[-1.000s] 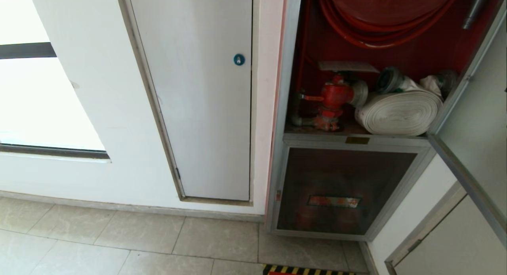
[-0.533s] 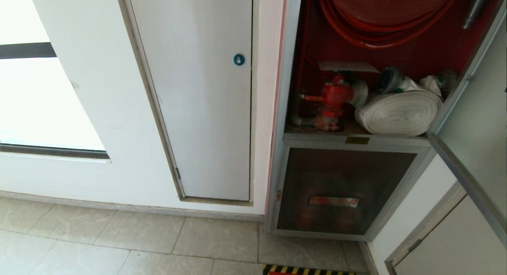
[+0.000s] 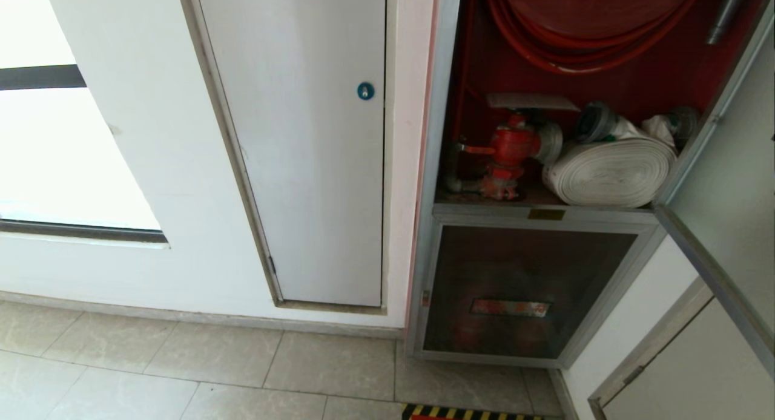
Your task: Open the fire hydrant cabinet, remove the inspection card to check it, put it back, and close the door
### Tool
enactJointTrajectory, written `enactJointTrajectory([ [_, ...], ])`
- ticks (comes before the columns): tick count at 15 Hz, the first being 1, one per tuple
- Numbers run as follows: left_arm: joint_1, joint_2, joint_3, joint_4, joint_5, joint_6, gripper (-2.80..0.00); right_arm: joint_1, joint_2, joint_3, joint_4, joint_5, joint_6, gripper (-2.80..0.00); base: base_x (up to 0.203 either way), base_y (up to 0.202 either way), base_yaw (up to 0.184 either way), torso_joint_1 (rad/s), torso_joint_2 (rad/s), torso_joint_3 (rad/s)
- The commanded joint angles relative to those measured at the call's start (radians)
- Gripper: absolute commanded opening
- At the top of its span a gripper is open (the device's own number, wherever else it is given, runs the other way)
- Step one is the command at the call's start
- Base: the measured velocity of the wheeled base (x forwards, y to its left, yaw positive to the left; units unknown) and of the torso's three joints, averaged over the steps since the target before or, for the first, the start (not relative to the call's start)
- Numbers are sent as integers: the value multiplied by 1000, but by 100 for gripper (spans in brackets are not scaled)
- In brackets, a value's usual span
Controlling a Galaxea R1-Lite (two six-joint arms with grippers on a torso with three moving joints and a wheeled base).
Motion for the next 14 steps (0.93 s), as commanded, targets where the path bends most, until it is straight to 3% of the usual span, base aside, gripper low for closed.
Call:
enactJointTrajectory([
  [1, 0, 1, 5, 0, -1, 0, -280, 0, 2, 0, 0, 1, 0, -280, 0, 0, 0, 0, 0, 0],
  [4, 0, 1, 5, 0, 0, 0, -280, 0, 2, 0, 0, 1, 0, -280, 41, 0, -1, -1, -2, -2],
  [14, 0, 1, 5, 0, 0, -2, -280, 0, 2, 0, 2, 1, 0, -280, 196, 0, 0, 5, 1, -1],
])
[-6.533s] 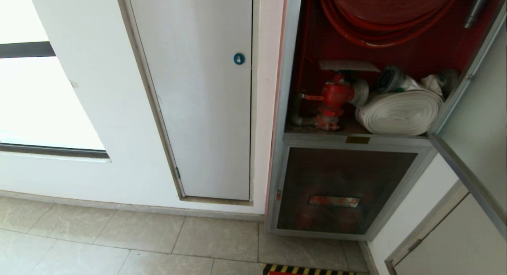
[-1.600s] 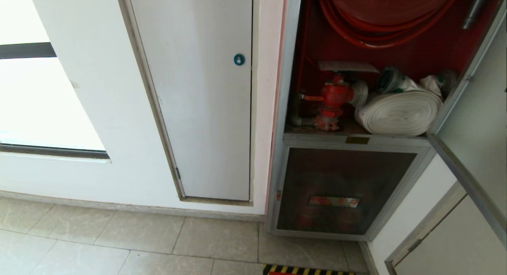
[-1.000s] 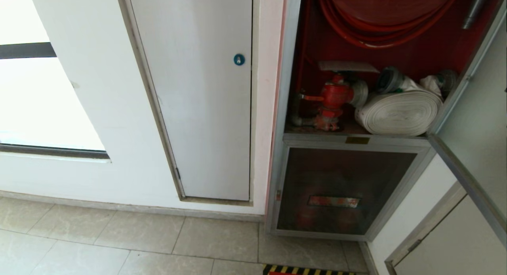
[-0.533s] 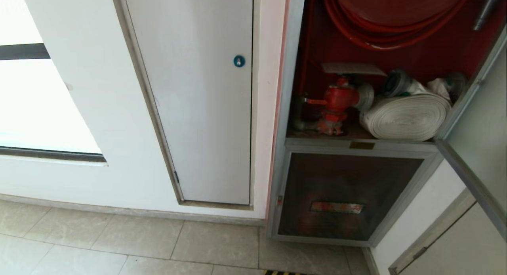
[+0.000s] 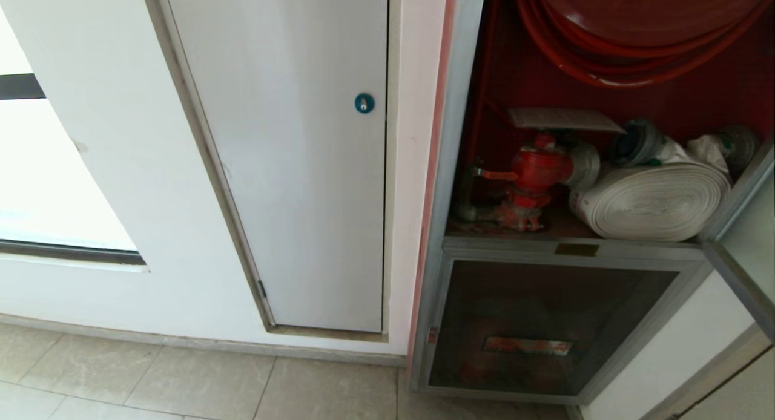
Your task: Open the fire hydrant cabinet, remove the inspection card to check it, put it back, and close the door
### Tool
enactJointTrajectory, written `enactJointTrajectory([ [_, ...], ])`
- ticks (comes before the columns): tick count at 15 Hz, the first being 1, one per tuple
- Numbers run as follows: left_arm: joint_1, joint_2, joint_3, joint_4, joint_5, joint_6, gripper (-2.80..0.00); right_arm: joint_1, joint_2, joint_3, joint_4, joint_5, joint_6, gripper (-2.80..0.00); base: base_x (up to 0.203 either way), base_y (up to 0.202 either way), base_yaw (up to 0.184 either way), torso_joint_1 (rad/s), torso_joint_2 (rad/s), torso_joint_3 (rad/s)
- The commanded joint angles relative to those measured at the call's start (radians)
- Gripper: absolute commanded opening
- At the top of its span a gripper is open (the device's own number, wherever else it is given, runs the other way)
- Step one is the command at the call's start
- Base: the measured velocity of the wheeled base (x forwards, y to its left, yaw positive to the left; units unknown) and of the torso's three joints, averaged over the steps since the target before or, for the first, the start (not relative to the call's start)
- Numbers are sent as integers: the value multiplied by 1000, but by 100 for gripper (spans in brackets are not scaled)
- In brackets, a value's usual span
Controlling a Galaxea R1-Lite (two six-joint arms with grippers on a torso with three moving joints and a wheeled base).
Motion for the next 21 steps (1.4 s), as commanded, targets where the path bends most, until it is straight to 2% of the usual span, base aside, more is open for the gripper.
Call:
enactJointTrajectory([
  [1, 0, 1, 5, 0, 0, 0, -280, 1, 2, 0, 1, 1, 0, -280, 194, 0, 0, 4, 2, -2],
  [14, 0, 1, 5, 0, 0, -2, -280, 1, 1, 1, -5, 1, 2, -280, 195, 0, 0, 4, 4, 2],
  [21, 0, 1, 5, 0, 0, -8, -280, 1, 0, 3, -8, 1, 7, -280, 18, 0, 0, 1, 1, 0],
])
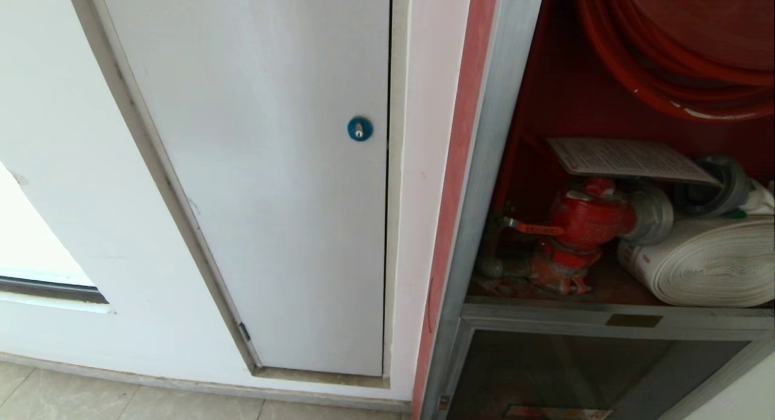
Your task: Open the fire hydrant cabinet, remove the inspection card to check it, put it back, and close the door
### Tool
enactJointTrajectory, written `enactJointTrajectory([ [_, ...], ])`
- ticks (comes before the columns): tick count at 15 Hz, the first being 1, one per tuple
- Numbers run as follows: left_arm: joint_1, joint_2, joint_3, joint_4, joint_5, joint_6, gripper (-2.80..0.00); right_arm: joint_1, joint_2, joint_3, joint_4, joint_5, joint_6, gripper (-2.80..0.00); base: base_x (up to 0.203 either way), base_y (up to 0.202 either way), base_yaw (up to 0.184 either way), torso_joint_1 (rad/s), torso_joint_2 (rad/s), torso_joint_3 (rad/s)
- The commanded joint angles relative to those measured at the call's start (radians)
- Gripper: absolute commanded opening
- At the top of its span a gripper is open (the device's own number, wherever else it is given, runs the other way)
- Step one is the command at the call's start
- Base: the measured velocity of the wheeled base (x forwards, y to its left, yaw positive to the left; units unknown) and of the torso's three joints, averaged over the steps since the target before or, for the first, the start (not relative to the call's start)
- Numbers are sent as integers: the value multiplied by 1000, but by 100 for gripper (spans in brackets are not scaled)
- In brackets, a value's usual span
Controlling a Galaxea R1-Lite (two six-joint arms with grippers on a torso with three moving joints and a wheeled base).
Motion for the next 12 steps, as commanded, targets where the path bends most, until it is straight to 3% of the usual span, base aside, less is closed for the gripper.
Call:
enactJointTrajectory([
  [1, 0, 1, 5, -1, 0, 0, -280, 0, 1, 0, 0, 1, -3, -280, 0, 0, 0, 0, 0, 0],
  [5, 0, 1, 5, -1, 0, 0, -280, 0, 2, 0, -2, -16, 37, -280, 0, 0, 0, 0, 0, 0],
  [12, 0, 1, 5, -1, 0, 0, -280, 0, 2, 0, -2, -16, 37, -280, 0, 0, 0, 0, 0, 0],
])
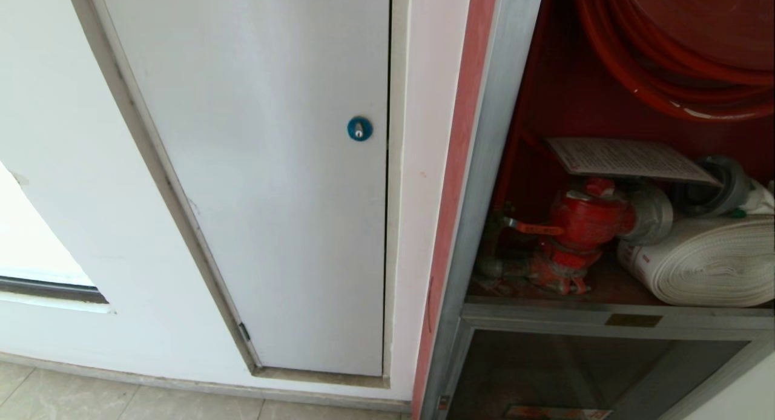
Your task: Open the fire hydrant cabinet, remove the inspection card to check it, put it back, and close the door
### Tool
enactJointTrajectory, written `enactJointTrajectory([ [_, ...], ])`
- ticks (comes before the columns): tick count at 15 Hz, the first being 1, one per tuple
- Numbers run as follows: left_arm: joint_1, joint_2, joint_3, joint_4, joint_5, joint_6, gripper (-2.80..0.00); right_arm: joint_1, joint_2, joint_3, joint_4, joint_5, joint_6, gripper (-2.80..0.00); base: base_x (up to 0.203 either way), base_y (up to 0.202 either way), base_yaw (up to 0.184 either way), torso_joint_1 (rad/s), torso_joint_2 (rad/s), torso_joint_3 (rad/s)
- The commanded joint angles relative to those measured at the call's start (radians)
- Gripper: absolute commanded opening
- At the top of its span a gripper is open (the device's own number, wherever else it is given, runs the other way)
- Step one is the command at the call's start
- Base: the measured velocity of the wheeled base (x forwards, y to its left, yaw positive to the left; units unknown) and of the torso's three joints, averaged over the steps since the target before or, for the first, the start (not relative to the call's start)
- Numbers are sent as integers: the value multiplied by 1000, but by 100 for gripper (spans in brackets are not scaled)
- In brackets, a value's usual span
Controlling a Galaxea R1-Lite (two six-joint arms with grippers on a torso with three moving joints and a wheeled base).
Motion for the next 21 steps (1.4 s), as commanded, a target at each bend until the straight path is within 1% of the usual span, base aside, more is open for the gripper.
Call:
enactJointTrajectory([
  [1, 0, 1, 5, 0, 0, -1, -280, 0, 0, -1, 0, 0, 0, -280, 0, 0, 0, 0, 0, 0],
  [6, 0, 1, 5, 0, 0, -1, -280, -1, 6, -14, 17, -3, -7, -280, 0, 0, 0, 0, 0, 0],
  [9, 0, 1, 5, 0, 0, -1, -280, 0, 59, -98, 51, -3, -5, -280, 0, 0, 0, 0, 0, 0],
  [12, 0, 1, 5, 0, 0, -1, -280, 0, 198, -207, 52, -1, -16, -280, 0, 0, 0, 0, 0, 0],
  [14, 0, 1, 5, 0, 0, -1, -280, 0, 322, -292, 47, 0, -66, -280, 0, 0, 0, 0, 0, 0],
  [15, 0, 1, 5, 0, 0, -1, -280, 0, 384, -334, 42, 0, -106, -280, 0, 0, 0, 0, 0, 0],
  [18, 0, 1, 5, 0, 0, -1, -280, 0, 571, -448, 44, -3, -282, -280, 0, 0, 0, 0, 0, 0],
  [21, 0, 1, 5, 0, 0, -1, -280, 0, 733, -603, 78, -3, -395, -280, 0, 0, 0, 0, 0, 0],
])
